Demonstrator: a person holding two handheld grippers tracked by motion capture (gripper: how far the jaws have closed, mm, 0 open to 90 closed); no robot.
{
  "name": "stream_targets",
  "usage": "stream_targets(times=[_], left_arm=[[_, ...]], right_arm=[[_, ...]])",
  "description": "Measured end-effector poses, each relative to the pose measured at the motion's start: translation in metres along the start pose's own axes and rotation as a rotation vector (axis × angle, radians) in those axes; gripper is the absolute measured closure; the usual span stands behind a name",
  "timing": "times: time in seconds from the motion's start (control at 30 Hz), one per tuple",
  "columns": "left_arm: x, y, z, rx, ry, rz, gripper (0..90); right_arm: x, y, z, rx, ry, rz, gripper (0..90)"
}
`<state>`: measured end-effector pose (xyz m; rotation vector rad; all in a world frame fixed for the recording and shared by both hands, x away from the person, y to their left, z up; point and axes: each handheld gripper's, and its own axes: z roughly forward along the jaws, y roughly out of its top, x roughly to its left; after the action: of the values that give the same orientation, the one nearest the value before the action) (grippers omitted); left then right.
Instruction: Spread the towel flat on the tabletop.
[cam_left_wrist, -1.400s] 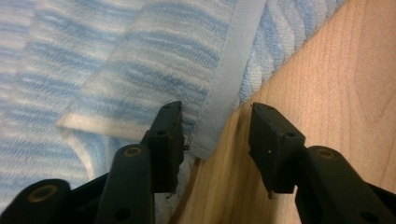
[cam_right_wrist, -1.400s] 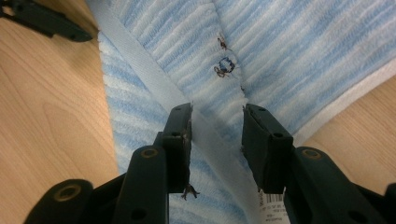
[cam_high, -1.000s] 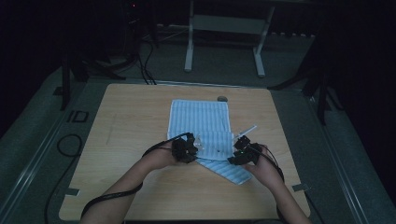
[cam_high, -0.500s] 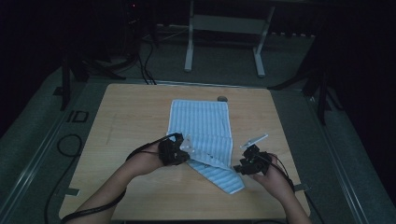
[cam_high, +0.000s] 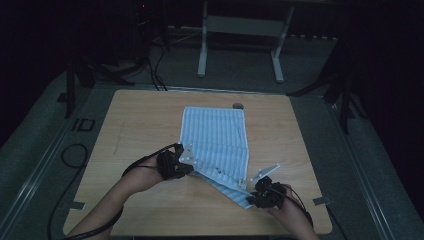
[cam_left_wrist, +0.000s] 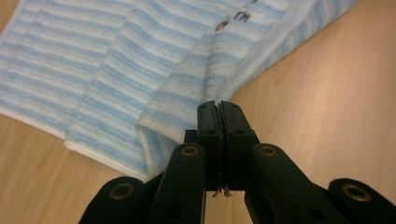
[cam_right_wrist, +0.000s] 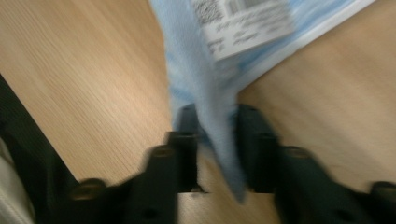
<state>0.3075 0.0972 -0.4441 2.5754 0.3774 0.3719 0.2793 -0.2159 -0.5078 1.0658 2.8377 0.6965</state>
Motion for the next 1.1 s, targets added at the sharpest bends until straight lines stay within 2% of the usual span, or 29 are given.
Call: stream_targets(times=[0.07, 0.2, 0.27, 0.3, 0.37, 0.4, 0.43, 0.5, 0.53, 0.57, 0.63, 0.7, 0.83, 0.9, 1.03, 1.1], left_arm=[[-0.002, -0.001, -0.007, -0.009, -0.006, -0.005, 88.3], [-0.014, -0.010, -0.029, -0.023, -0.031, -0.011, 88.3], [-0.027, -0.019, -0.040, -0.033, -0.078, -0.026, 88.3], [-0.032, -0.023, -0.041, -0.033, -0.090, -0.027, 88.2], [-0.047, -0.033, -0.042, -0.032, -0.152, -0.041, 88.3], [-0.055, -0.039, -0.040, -0.022, -0.173, -0.033, 88.3], [-0.064, -0.044, -0.037, -0.008, -0.195, -0.042, 88.2], [-0.080, -0.053, -0.030, 0.014, -0.240, -0.047, 88.2], [-0.080, -0.053, -0.030, 0.014, -0.240, -0.047, 88.2], [-0.091, -0.061, -0.022, 0.040, -0.277, -0.060, 88.2], [-0.094, -0.066, -0.017, 0.054, -0.285, -0.069, 88.2], [-0.090, -0.068, -0.016, 0.041, -0.285, -0.092, 88.2], [-0.080, -0.067, -0.016, 0.021, -0.269, -0.108, 88.2], [-0.075, -0.066, -0.013, 0.023, -0.273, -0.104, 88.2], [-0.066, -0.064, -0.008, 0.002, -0.281, -0.127, 88.2], [-0.064, -0.062, -0.007, 0.002, -0.270, -0.116, 88.3]], right_arm=[[0.000, 0.005, -0.012, -0.023, -0.020, -0.017, 85.4], [0.007, 0.017, -0.039, -0.053, -0.046, -0.087, 85.9], [0.015, 0.019, -0.050, -0.057, -0.030, -0.125, 85.8], [0.021, 0.017, -0.054, -0.059, -0.007, -0.147, 85.8], [0.031, 0.011, -0.054, -0.036, 0.015, -0.171, 85.7], [0.035, 0.007, -0.053, -0.023, 0.021, -0.184, 85.5], [0.038, 0.003, -0.051, -0.015, 0.038, -0.191, 85.5], [0.045, -0.007, -0.043, 0.012, 0.064, -0.192, 85.4], [0.048, -0.012, -0.038, 0.024, 0.084, -0.181, 85.5], [0.052, -0.018, -0.032, 0.056, 0.104, -0.185, 85.5], [0.056, -0.024, -0.024, 0.079, 0.130, -0.182, 84.9], [0.056, -0.026, -0.020, 0.075, 0.136, -0.171, 84.9], [0.052, -0.025, -0.013, 0.076, 0.127, -0.147, 84.9], [0.050, -0.024, -0.012, 0.074, 0.130, -0.145, 84.9], [0.043, -0.021, -0.014, 0.067, 0.111, -0.128, 84.9], [0.040, -0.020, -0.016, 0.057, 0.104, -0.121, 84.5]])
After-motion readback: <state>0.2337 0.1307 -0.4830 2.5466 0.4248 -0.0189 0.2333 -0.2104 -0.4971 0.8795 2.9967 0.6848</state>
